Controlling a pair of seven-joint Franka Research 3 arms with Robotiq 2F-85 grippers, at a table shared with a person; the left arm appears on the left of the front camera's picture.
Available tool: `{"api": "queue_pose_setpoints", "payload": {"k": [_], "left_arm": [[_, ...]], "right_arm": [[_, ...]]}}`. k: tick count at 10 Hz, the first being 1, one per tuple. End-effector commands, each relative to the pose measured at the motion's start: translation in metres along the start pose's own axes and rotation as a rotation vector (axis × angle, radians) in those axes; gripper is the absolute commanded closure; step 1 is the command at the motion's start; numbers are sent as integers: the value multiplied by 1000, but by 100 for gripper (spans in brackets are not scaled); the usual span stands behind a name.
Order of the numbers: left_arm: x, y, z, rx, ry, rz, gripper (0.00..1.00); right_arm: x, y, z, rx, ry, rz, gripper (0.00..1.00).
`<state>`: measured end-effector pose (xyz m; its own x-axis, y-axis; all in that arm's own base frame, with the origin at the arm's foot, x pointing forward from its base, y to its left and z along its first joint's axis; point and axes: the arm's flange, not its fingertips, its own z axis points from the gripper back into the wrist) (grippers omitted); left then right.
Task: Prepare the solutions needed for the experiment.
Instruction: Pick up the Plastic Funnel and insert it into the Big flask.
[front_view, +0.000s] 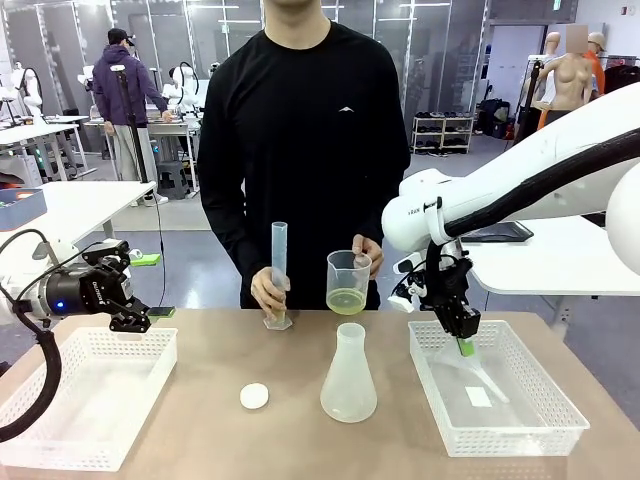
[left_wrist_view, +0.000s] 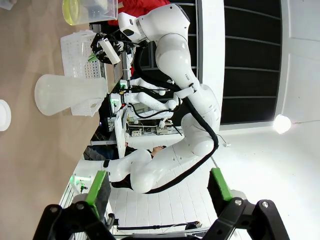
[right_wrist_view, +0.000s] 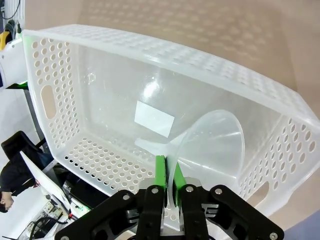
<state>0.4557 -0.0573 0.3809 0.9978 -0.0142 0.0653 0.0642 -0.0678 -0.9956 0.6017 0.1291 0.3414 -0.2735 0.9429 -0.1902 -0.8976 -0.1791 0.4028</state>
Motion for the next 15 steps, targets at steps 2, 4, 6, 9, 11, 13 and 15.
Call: {"api": "queue_pose_setpoints", "payload": {"k": [2,4,6,9,11,13,15], "left_arm": [[0,-1,1,-3,7,-2,0],[0,-1,1,-3,7,-2,0],[0,-1,1,-3,7,-2,0],[0,-1,1,-3,7,-2,0],[0,-1,1,-3,7,-2,0],[0,-1,1,-3,7,-2,0],[0,-1,1,-3,7,-2,0]], "right_arm": [[3,10,8,-31,-14,-105,100],[8,38,32,-130,-7,-179,100],[12,83,59,-245,-18,-260,100],[10,145,86,-434,-19,-363,100],[10,190,94,-576,-50,-411,100],[8,225,95,-712,-90,-447,100],[7,250,94,-812,-117,-477,100]]}}
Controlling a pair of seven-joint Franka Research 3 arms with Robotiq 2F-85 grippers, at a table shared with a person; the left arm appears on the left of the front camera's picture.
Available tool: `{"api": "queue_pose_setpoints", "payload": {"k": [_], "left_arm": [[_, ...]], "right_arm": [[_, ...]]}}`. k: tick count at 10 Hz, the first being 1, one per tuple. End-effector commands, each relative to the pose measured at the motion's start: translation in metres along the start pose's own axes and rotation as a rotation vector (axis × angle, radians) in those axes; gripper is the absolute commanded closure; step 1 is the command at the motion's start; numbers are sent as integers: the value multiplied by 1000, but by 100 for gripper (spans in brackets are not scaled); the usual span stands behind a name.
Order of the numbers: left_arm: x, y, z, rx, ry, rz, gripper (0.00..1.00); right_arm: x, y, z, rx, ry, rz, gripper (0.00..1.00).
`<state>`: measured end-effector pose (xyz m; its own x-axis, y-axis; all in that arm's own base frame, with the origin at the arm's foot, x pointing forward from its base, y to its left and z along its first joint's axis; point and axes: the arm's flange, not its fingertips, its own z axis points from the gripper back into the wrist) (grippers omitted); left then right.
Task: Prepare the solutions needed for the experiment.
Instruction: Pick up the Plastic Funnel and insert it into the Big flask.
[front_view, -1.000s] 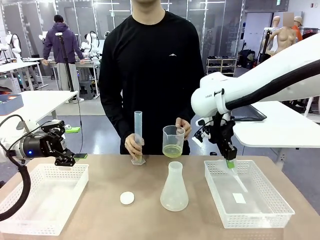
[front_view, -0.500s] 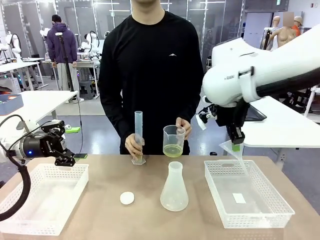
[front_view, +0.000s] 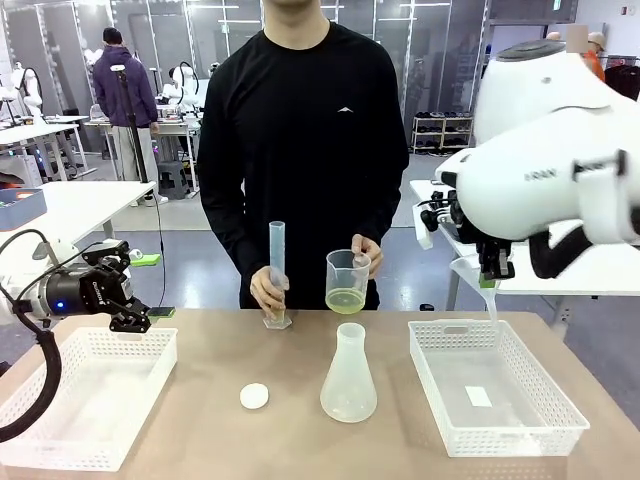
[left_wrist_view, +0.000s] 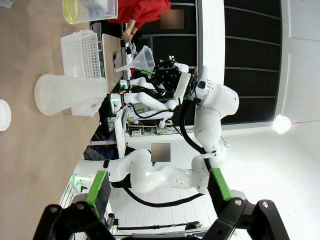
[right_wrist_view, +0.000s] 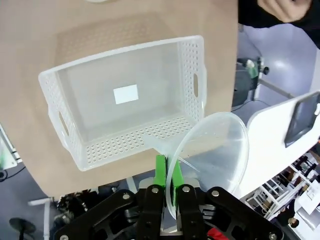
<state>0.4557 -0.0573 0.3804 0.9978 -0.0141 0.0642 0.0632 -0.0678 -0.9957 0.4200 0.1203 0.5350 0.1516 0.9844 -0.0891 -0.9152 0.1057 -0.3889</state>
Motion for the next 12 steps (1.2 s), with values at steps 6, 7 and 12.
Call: {"api": "queue_pose_setpoints", "payload": {"k": [6,7,12], "left_arm": [[0,-2,0,-3,7,-3,0],[0,-2,0,-3,7,-3,0],[0,-2,0,-3,7,-3,0]], "right_arm": [[-10,19,12,-86,-51,-47,100],[-10,19,12,-86,-51,-47,100],[7,21,16,-107,-87,15,95]]}}
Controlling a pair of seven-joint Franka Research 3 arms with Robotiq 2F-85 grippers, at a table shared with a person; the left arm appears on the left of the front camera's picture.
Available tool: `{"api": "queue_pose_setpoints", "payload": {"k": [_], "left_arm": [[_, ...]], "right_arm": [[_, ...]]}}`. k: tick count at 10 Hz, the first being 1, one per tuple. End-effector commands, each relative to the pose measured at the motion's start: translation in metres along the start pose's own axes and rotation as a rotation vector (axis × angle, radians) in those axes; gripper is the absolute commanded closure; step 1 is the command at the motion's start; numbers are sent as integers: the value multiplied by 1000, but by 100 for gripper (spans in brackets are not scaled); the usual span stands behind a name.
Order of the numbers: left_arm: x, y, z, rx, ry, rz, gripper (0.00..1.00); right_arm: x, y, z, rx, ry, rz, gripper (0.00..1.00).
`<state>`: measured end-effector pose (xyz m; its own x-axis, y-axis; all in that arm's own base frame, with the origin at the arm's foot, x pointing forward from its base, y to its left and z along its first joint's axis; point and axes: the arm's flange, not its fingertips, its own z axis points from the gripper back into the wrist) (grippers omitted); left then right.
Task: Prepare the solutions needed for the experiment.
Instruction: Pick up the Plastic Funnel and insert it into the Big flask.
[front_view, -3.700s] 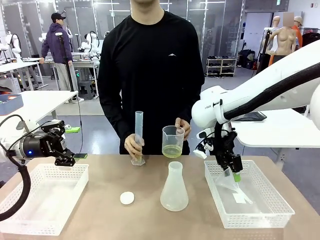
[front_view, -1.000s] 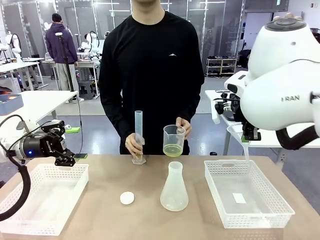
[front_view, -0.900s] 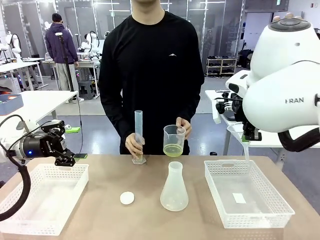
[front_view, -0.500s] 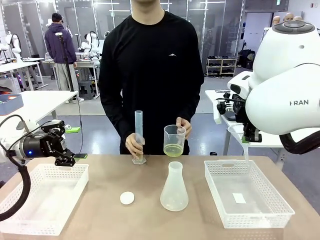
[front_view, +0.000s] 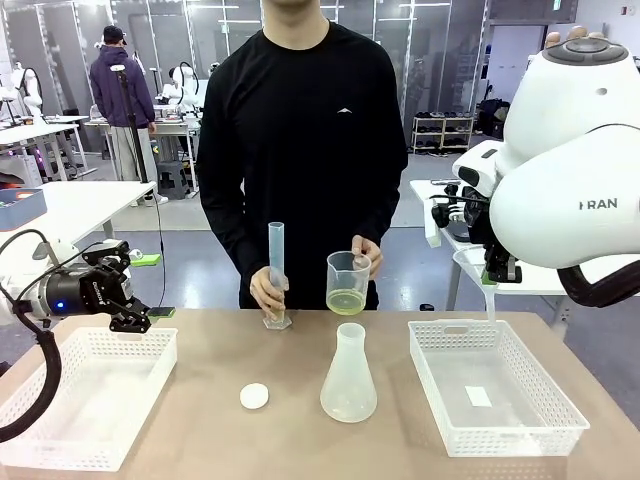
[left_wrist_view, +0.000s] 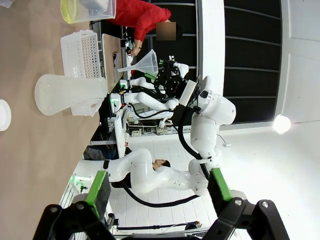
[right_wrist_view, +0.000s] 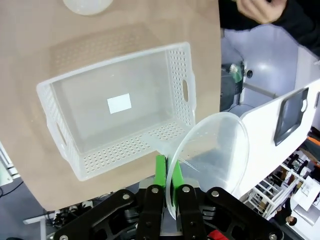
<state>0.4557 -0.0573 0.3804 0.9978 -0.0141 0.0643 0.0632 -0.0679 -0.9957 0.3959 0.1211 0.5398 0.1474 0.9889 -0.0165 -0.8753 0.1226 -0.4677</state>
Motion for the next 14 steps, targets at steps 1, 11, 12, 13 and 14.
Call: {"api": "queue_pose_setpoints", "payload": {"k": [1,11,12,13,14], "left_arm": [[0,-2,0,-3,7,-3,0],[0,-2,0,-3,7,-3,0],[0,-2,0,-3,7,-3,0],[0,-2,0,-3,7,-3,0],[0,-2,0,-3,7,-3,0]], "right_arm": [[24,4,10,-60,-75,74,95],[116,48,71,-184,-458,382,95],[118,49,72,-178,-433,363,95],[124,49,76,-196,-429,368,95],[124,49,76,-196,-429,368,95]]}}
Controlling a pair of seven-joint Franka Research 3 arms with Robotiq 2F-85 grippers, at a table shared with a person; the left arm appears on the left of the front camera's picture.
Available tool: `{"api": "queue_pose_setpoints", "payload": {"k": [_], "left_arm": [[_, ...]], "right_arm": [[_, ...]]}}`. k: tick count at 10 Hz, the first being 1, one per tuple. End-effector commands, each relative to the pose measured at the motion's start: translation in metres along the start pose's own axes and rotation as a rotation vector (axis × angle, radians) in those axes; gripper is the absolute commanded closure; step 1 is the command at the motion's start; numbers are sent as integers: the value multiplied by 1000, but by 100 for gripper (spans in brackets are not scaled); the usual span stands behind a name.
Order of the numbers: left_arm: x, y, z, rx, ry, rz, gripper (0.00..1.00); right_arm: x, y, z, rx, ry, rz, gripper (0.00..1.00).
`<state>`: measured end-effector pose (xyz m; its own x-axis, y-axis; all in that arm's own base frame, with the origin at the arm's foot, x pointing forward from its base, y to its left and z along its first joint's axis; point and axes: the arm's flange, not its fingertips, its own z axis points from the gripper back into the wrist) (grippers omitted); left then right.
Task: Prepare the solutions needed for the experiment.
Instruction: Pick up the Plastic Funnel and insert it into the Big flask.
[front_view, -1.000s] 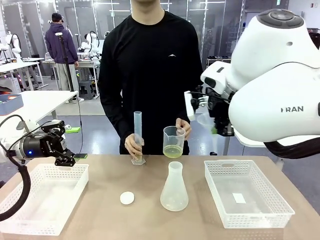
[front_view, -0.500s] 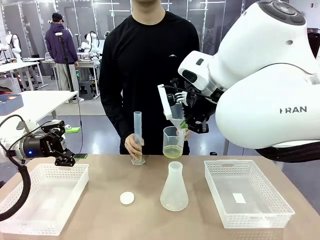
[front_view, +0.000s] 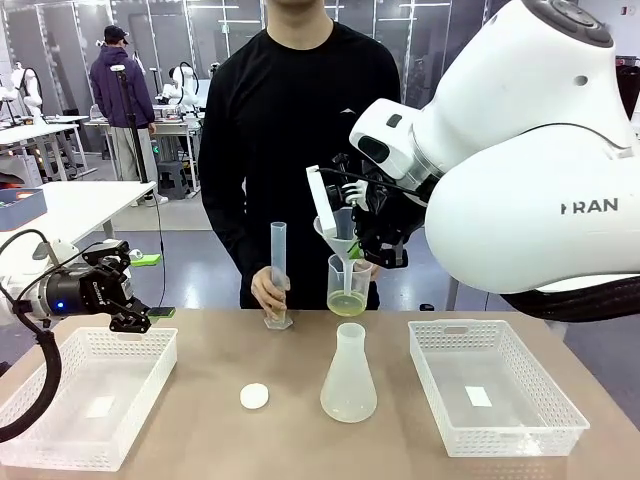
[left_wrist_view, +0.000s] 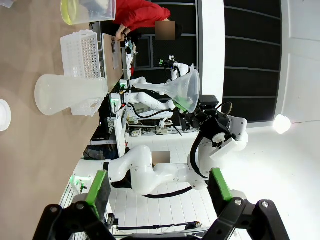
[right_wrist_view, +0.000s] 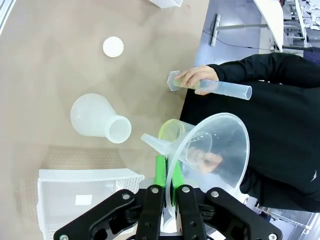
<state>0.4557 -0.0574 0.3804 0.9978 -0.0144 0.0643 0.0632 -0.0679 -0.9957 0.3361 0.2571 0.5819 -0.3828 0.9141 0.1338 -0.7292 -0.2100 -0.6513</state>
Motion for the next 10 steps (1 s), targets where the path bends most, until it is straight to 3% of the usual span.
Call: {"api": "queue_pose_setpoints", "payload": {"k": [1,10], "left_arm": [[0,-2,1,-3,6,-3,0],[0,-2,1,-3,6,-3,0]], "right_arm": [[-1,0,0,-3,2,4,95],[-18,27,-28,21,-66,-42,95]]}}
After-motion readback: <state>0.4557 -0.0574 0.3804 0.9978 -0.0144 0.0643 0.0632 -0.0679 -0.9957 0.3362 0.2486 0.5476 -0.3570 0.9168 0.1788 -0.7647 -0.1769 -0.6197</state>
